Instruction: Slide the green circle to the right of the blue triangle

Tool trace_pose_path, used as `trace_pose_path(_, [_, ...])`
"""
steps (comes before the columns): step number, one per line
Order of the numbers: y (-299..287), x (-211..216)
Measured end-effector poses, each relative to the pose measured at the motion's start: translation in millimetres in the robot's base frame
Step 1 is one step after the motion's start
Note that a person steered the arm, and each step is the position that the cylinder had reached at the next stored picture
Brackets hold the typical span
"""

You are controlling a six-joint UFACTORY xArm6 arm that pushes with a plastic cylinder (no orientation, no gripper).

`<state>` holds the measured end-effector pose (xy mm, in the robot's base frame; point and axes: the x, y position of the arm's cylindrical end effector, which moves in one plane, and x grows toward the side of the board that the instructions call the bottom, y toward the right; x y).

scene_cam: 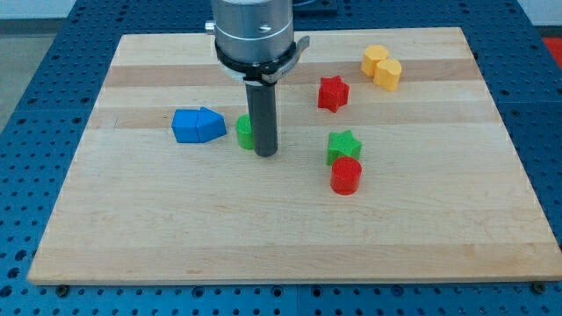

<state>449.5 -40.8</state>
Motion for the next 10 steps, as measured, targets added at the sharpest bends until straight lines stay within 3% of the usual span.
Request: trace_pose_path(10, [-35,-1])
